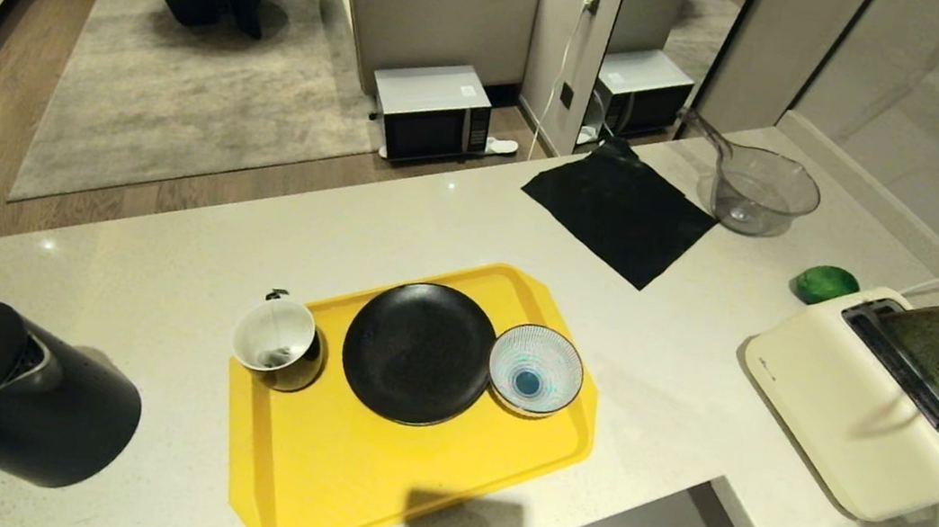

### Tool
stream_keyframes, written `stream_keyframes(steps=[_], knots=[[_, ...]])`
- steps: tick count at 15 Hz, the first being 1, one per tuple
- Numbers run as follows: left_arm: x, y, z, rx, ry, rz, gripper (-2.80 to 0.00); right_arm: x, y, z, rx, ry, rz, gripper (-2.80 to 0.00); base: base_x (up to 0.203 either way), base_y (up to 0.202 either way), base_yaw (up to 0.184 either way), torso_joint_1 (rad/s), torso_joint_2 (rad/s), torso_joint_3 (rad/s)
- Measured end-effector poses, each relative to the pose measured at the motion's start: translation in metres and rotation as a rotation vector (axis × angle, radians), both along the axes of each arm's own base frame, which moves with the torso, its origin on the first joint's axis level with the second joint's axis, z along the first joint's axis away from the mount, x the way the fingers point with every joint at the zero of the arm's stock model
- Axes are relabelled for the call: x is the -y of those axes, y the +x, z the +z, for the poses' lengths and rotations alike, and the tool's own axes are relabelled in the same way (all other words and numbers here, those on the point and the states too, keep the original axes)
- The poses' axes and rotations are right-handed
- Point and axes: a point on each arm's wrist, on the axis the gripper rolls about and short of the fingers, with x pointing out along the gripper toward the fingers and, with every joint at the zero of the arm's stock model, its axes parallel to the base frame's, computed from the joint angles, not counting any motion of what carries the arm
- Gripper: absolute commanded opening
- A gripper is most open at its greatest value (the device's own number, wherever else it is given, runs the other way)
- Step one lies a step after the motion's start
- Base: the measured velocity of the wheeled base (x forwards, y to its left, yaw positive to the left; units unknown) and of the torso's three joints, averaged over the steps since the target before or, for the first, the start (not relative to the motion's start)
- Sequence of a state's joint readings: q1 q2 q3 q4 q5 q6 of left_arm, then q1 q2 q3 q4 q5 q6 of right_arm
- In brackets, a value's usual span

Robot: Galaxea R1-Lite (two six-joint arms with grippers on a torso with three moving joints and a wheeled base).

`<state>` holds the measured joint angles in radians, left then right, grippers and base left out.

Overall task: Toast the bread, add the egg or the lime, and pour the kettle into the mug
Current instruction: Use a bread toaster

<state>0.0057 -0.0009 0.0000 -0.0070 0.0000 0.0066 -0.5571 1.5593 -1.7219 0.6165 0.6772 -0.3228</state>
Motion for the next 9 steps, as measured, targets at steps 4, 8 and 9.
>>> stream_keyframes(steps=[4,8,9], knots=[[0.000,0.000,0.000,0.000,0.000,0.000,-2.80,0.011,-0.018,-0.005,-0.016,0.009,-0.081,-2.80,0.000,0.000,0.000,0.000,0.00,0.000],[0.000,0.000,0.000,0.000,0.000,0.000,-2.80,0.024,-0.029,-0.015,-0.026,0.009,-0.157,-2.80,0.000,0.000,0.000,0.000,0.00,0.000],[0.000,0.000,0.000,0.000,0.000,0.000,-2.80,0.029,-0.031,-0.022,-0.028,0.009,-0.178,-2.80,0.000,0.000,0.000,0.000,0.00,0.000]])
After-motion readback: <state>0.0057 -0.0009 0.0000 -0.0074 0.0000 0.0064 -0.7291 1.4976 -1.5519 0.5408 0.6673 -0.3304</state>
